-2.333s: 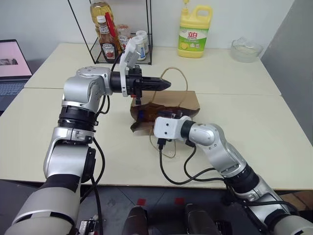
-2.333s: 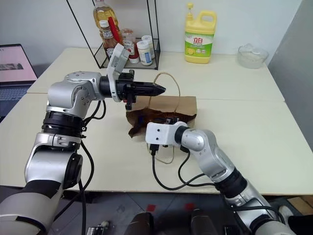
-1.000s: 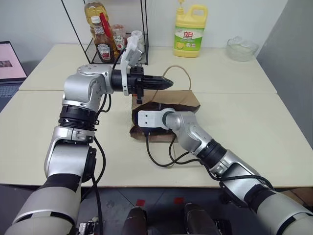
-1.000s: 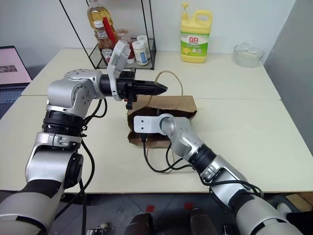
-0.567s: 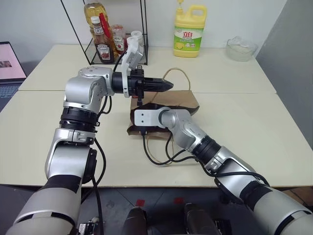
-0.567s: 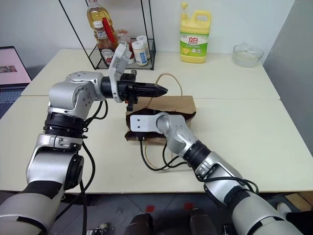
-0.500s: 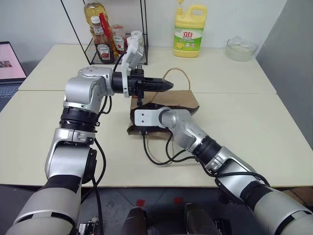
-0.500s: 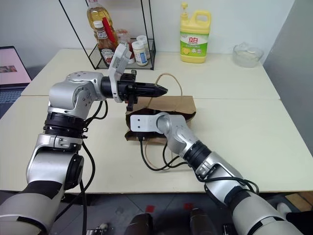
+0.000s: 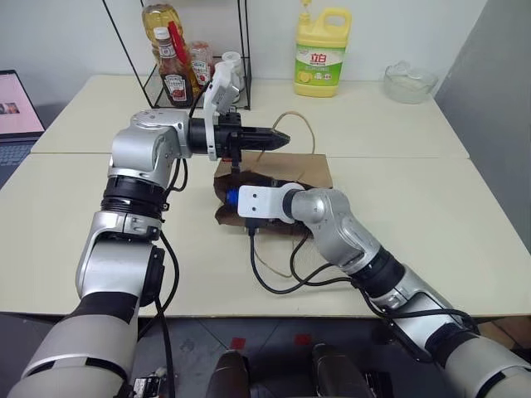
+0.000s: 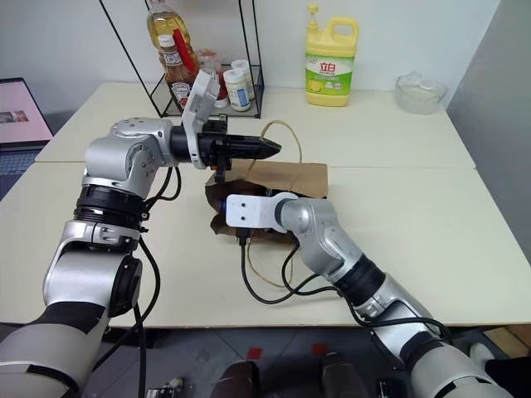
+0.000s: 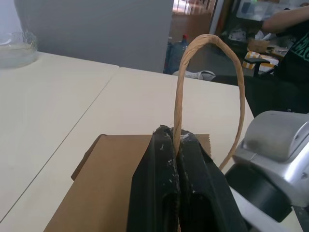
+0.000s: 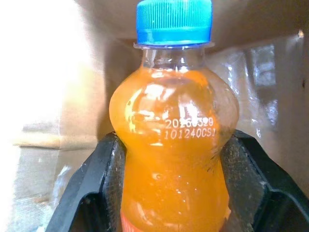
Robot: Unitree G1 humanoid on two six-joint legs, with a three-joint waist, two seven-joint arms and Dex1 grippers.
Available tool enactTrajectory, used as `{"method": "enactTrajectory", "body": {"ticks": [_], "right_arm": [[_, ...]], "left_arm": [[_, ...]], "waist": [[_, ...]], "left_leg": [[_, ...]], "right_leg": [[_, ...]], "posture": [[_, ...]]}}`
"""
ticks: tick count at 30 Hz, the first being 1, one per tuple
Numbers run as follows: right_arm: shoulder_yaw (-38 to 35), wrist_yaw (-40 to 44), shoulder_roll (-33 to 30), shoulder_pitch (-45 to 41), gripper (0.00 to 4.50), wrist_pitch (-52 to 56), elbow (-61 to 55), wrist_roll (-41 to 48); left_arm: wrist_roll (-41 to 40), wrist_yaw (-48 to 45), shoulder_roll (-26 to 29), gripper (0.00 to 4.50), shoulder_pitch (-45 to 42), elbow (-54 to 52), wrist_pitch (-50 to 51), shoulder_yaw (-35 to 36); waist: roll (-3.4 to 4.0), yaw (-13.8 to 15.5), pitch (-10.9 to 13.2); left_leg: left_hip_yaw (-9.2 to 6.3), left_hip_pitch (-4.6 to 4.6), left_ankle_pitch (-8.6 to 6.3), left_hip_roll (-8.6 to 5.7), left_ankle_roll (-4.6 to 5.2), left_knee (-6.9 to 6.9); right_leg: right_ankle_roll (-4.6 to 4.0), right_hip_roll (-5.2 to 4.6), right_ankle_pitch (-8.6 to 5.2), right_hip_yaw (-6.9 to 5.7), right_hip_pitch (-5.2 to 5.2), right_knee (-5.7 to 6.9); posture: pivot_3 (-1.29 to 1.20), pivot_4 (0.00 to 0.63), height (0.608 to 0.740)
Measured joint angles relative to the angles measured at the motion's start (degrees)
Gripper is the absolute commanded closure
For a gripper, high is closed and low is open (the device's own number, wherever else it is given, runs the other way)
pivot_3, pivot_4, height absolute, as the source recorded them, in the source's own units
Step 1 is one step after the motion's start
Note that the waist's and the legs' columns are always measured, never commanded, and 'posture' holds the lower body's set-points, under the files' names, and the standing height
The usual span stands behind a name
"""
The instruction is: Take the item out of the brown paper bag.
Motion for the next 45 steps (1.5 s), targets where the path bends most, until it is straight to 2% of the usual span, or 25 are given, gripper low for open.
{"method": "enactTrajectory", "body": {"ticks": [11,25,35,42,45], "right_arm": [[-4.0,7.1,-4.9,1.9,2.06,3.3,-13.9,7.2],[-15.2,13.5,-13.4,5.2,2.08,7.0,-31.2,27.9],[-28.4,9.6,-15.0,-0.2,2.08,24.0,-40.2,42.2],[-32.4,3.9,-15.8,1.8,2.08,27.9,-40.6,47.7],[-36.0,3.0,-18.9,0.3,2.08,29.1,-40.4,50.5]], "left_arm": [[1.1,0.0,-1.3,4.50,-0.9,2.5,-1.8,0.0],[2.3,0.1,-2.6,4.50,-2.3,5.2,-3.1,0.0],[3.4,0.2,-3.9,4.50,-3.1,7.7,-5.5,0.0],[3.9,0.1,-4.4,4.50,-3.8,9.2,-6.7,0.0],[4.1,0.1,-4.4,4.50,-4.0,9.3,-7.1,0.0]], "waist": [[0.00,0.1,0.0],[-0.02,0.2,0.0],[0.00,0.3,0.1],[0.02,0.3,0.1],[0.03,0.4,0.1]], "left_leg": [[-0.01,-0.04,0.00,0.00,0.01,-0.03],[-0.02,-0.07,-0.01,-0.01,0.02,-0.03],[-0.03,-0.08,-0.05,-0.02,0.09,-0.05],[-0.02,-0.10,-0.11,-0.03,0.20,-0.04],[-0.02,-0.10,-0.11,-0.03,0.20,-0.05]], "right_leg": [[0.00,0.00,0.00,-0.02,-0.01,-0.04],[0.00,-0.01,0.00,-0.04,0.01,-0.09],[0.00,-0.01,0.00,-0.04,0.01,-0.09],[0.00,-0.01,0.00,-0.01,-0.02,-0.09],[0.00,-0.01,0.00,-0.01,-0.01,-0.10]], "posture": [[0.00,0.150,0.740],[0.00,0.150,0.740],[0.00,0.150,0.740],[0.00,0.150,0.740],[0.00,0.150,0.740]]}}
